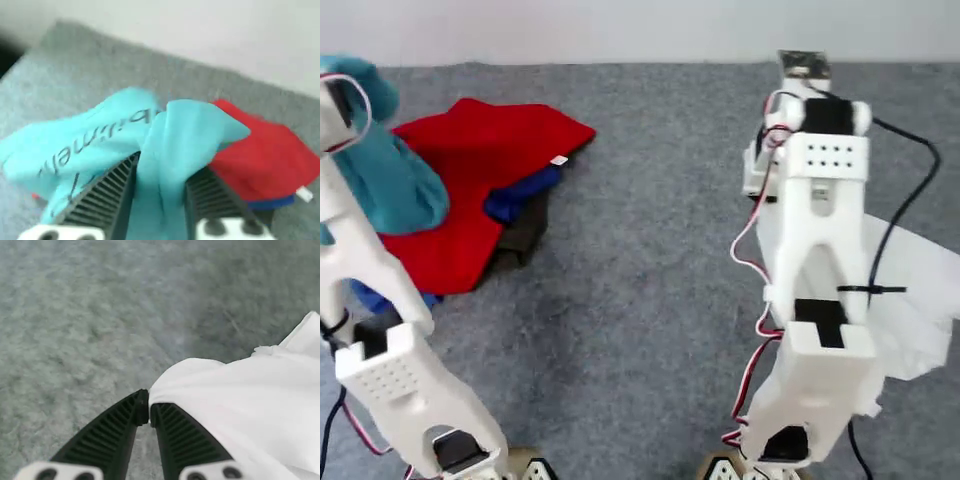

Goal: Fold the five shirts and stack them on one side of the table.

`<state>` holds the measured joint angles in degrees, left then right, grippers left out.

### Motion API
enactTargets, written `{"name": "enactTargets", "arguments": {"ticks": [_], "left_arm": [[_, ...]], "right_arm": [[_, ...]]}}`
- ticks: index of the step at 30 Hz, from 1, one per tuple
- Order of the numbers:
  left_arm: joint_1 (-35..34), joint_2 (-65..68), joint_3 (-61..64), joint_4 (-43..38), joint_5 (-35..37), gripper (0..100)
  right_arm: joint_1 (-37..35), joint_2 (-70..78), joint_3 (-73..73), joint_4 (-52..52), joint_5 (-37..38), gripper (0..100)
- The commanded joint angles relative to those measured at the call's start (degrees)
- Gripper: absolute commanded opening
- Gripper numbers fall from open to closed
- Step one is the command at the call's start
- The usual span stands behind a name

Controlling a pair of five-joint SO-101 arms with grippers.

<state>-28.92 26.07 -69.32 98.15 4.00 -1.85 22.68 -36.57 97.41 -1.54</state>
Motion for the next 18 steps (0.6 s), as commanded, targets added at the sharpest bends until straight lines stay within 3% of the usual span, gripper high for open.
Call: {"name": "enactTargets", "arguments": {"ticks": [1,5,9,15,18], "left_arm": [[0.4,0.7,0.6,2.5,2.6,23],[0.4,0.4,2.0,2.4,8.7,29],[0.6,-1.0,2.2,2.5,9.2,29],[2.0,-8.4,14.0,2.4,9.2,29],[3.5,-11.6,23.4,2.2,9.1,29]], "right_arm": [[-4.4,-2.2,-1.8,-1.0,-0.4,0.9],[-11.6,-5.1,-3.7,-1.0,-0.6,0.9],[-21.1,-9.5,-9.5,-2.9,-0.6,0.9],[-34.1,-13.2,-24.3,-16.3,-5.9,0.9],[-36.4,-13.4,-28.0,-24.3,-6.6,0.9]]}}
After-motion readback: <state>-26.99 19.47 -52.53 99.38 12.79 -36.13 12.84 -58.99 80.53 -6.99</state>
